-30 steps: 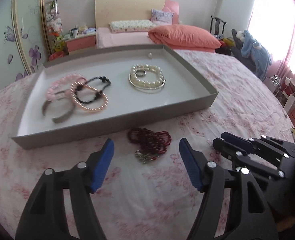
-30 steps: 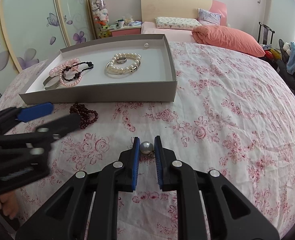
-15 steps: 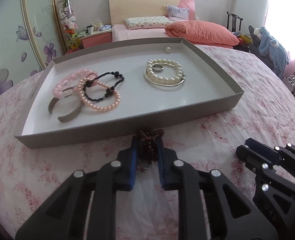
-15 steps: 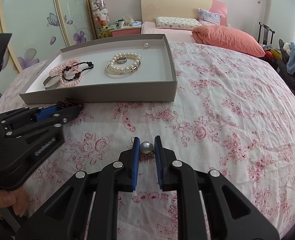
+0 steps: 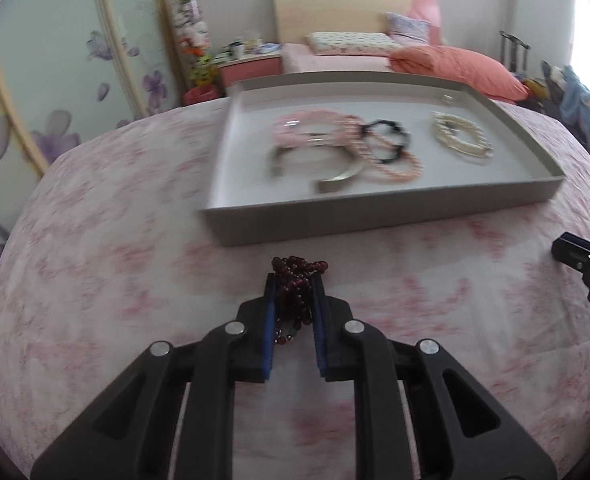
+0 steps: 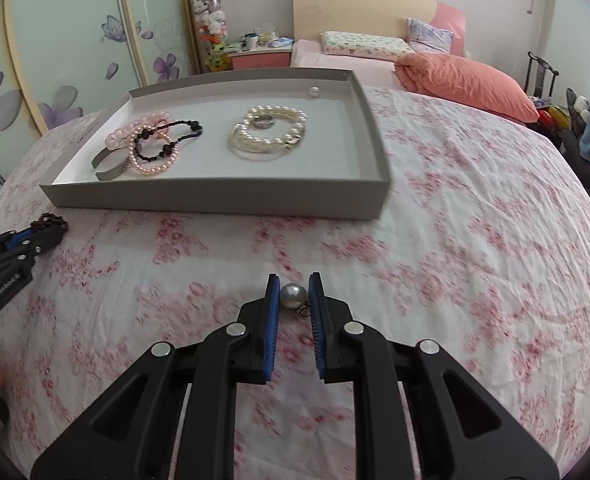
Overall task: Organize jewelry
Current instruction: 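Lift the dark red bracelet with the left tool while the right holds the earring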
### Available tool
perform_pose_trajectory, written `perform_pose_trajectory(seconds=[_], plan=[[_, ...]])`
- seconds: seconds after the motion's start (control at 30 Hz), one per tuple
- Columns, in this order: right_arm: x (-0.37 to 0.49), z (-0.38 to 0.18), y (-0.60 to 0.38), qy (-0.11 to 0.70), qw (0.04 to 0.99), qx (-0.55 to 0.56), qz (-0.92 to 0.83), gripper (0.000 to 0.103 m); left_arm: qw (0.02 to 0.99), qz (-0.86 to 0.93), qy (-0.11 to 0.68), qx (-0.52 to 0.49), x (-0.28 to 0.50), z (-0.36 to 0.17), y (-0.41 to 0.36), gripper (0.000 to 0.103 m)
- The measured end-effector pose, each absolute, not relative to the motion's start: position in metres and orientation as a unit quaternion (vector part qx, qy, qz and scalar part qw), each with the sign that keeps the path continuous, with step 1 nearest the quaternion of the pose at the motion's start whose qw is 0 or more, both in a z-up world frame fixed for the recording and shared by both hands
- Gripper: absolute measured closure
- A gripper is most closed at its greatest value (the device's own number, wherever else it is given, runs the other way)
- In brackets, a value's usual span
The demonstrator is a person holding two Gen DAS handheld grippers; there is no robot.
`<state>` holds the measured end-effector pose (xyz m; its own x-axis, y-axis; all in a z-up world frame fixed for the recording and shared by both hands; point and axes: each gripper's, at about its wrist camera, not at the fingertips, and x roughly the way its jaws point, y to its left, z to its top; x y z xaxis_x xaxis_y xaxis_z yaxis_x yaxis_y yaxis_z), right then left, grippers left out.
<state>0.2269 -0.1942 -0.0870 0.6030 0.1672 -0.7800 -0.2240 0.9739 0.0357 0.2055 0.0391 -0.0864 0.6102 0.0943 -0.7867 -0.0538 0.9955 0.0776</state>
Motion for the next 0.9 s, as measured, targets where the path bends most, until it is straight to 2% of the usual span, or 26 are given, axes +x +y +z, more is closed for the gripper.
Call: perform_pose_trajectory(seconds=[0.9], plan=[[0.242, -0.088, -0.173, 0.422, 0.899, -0.043, 0.112, 0.087, 0.899, 0.036, 0.436, -0.015, 0.204, -0.085, 0.056, 0.086]])
